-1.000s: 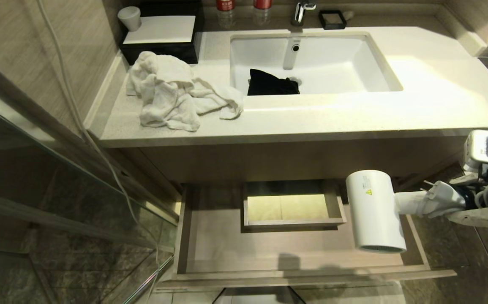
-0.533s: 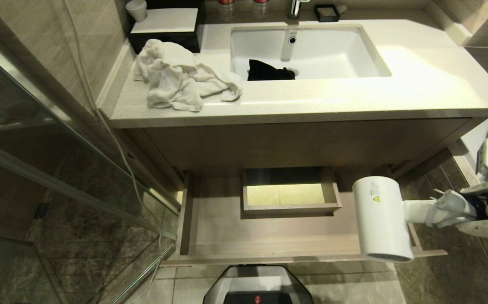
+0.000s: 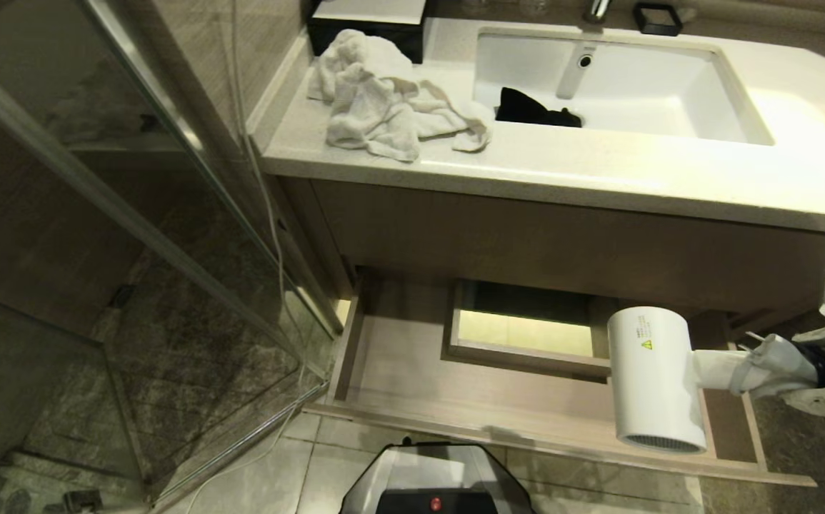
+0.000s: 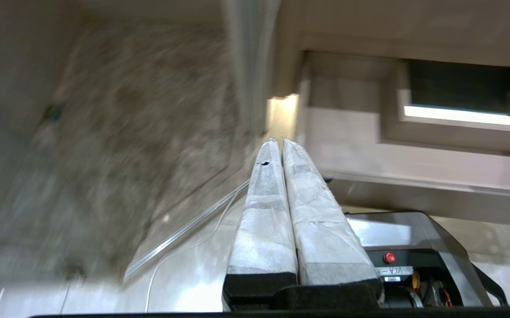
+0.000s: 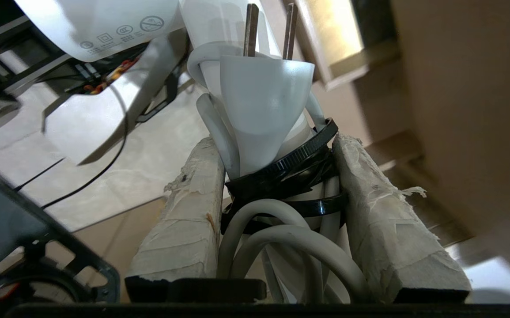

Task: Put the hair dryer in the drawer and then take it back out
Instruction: Put it into the drawer

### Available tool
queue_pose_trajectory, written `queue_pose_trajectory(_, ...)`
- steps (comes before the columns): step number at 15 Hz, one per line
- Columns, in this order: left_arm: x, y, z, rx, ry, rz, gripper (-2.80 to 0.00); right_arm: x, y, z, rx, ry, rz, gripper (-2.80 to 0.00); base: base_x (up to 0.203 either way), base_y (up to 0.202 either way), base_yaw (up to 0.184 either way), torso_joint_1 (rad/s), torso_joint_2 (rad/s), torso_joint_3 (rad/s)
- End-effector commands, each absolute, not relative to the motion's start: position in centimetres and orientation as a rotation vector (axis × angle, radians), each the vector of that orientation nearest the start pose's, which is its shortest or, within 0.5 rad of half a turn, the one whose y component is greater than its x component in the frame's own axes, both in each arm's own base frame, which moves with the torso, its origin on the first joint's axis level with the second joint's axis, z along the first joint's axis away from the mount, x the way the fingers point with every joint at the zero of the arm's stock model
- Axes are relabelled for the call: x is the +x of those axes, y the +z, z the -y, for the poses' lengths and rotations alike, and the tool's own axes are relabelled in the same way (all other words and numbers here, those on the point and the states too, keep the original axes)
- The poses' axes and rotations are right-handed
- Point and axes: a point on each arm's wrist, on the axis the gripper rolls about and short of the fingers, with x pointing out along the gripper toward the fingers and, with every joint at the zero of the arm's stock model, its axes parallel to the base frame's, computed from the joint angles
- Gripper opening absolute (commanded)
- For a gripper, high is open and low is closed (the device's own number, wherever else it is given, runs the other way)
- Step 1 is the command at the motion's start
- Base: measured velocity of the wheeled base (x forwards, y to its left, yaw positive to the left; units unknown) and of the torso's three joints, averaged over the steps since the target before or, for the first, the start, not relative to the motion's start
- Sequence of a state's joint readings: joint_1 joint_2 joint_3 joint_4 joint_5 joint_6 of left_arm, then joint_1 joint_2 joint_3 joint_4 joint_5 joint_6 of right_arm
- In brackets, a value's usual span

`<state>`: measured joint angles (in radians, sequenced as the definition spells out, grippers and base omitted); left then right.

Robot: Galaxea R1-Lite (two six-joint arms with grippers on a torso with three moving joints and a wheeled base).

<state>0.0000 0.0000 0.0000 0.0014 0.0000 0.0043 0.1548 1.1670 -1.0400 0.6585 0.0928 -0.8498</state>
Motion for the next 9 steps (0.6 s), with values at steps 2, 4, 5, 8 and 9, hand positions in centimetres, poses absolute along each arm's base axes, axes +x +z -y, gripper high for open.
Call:
queue_pose_trajectory(2,-2.28,7.51,0.00,0.005,0.000,-0.002,-2.80,13.54,25.68,-2.29,-0.828,0.550,-0.624,-2.80,0.002,-0.015,0.162,-0.123,0.23,0.093)
queue_pose_trajectory(4,-2.27,7.51,0.00,0.005,0.000,-0.003,-2.80,13.49,25.41,-2.18,-0.826,0.546,-0.637,-2.80,0.006,-0.011,0.125,-0.011,0.03,0.015)
queue_pose_trajectory(5,-2.28,7.53,0.00,0.005,0.000,-0.002,-2.80,13.51,25.43,-2.15,-0.825,0.543,-0.636,-2.80,0.001,-0.005,0.068,-0.005,0.00,0.008)
queue_pose_trajectory(8,-2.28,7.53,0.00,0.005,0.000,-0.002,-2.80,13.50,25.42,-2.17,-0.825,0.545,-0.636,-2.80,0.000,0.000,0.000,0.000,0.00,0.000)
queue_pose_trajectory(9,-2.27,7.51,0.00,0.005,0.000,-0.002,-2.80,13.49,25.39,-2.15,-0.825,0.544,-0.638,-2.80,0.000,0.000,0.000,0.000,0.00,0.000)
